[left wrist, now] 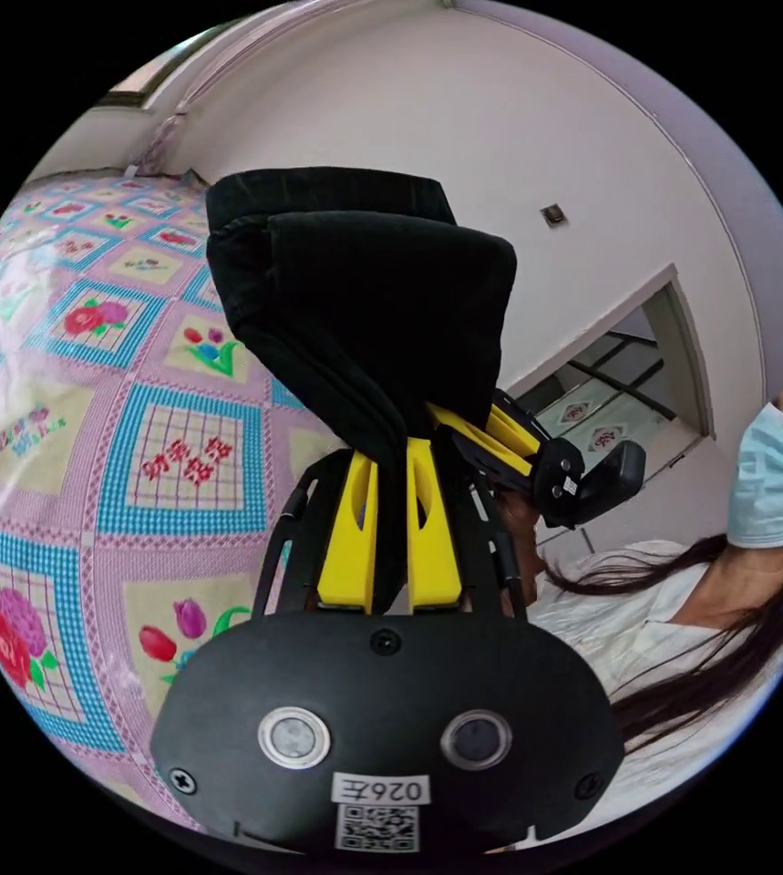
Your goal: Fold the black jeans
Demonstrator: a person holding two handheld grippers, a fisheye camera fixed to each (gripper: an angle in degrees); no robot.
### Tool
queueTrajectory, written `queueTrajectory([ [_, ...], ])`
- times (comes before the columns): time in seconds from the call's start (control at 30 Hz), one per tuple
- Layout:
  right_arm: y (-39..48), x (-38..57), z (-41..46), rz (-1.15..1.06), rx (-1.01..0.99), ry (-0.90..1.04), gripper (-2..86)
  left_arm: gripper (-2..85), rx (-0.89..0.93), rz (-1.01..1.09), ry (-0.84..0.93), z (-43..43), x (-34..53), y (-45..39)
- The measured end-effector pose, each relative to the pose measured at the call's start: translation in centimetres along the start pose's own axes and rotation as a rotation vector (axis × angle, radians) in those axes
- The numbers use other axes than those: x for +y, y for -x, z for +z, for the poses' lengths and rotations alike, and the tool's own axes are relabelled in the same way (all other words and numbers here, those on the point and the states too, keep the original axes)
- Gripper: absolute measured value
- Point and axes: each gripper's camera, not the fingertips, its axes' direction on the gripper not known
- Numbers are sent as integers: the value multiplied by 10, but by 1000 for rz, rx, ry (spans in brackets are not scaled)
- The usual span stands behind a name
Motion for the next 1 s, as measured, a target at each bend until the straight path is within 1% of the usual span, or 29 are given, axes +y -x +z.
queueTrajectory([
  [0.13,-96,-3,-25,18,122,-33,27,55,92,128,-19,45,-80,-51],
  [0.27,-188,-8,-30,22,247,-29,28,56,139,192,-32,88,-152,-88],
  [0.3,-202,-10,-29,22,254,-23,28,56,148,203,-31,103,-174,-97],
  [0.37,-262,-16,-19,43,235,12,29,56,173,193,-19,130,-209,-99],
  [0.4,-278,-17,-14,54,218,25,29,56,200,146,-9,151,-230,-92],
  [0.47,-338,-21,19,101,108,89,30,57,200,98,14,184,-258,-79],
  [0.5,-352,-21,30,115,72,104,30,57,171,56,21,205,-272,-67],
  [0.57,-400,-17,94,169,-108,172,33,58,116,4,31,236,-285,-44],
  [0.6,-409,-14,114,184,-152,189,34,58,53,-24,59,259,-292,-26],
  [0.63,-422,-8,156,227,-248,232,35,57,3,-97,98,284,-296,1],
  [0.67,-429,2,202,283,-344,296,37,56,-10,-133,123,295,-297,14],
  [0.7,-428,7,226,304,-385,338,38,52,-37,-217,172,313,-297,41],
  [0.73,-421,19,270,339,-452,443,40,47,3,-278,156,318,-293,61],
  [0.77,-405,30,301,333,-483,497,43,43,41,-304,134,317,-291,69],
  [0.8,-402,34,308,348,-484,488,43,36,90,-340,105,313,-289,82],
  [0.87,-416,45,300,453,-495,365,46,30,138,-328,124,309,-293,91],
  [0.93,-431,48,295,485,-529,343,52,18,161,-316,160,308,-300,93],
  [1.0,-444,49,293,510,-546,329,57,6,159,-309,142,304,-303,90],
])
